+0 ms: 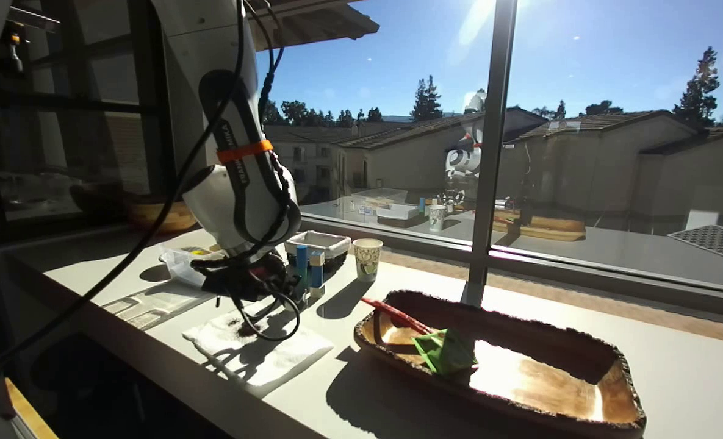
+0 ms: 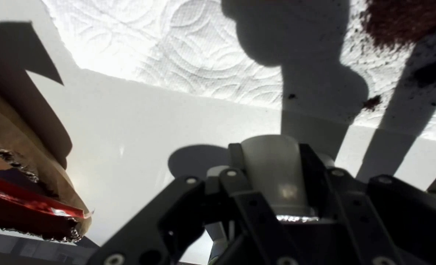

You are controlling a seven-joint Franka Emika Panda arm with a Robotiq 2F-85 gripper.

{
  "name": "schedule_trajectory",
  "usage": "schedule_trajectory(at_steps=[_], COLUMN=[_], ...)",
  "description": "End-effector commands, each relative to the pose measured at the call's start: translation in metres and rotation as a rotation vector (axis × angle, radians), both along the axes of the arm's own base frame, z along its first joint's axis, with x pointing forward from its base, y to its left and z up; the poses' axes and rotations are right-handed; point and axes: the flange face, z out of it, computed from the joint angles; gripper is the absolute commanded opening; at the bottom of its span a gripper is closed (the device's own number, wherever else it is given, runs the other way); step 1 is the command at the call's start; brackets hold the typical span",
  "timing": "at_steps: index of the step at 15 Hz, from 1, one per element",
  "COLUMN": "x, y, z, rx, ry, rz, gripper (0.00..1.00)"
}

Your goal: Pick up the bottle from the left and put some of the objects onto the towel

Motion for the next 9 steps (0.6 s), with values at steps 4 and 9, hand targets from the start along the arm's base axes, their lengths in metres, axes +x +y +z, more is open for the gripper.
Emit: schedule_trajectory(at_steps=[4,9], x=[0.001,0.009], y=[-0.007,0.008], z=[-0.028,-0.027], rx=[0.023,0.028], ry=[-0.051,-0.083], rz=[-0.027,-0.040], gripper=[0.15,0.15])
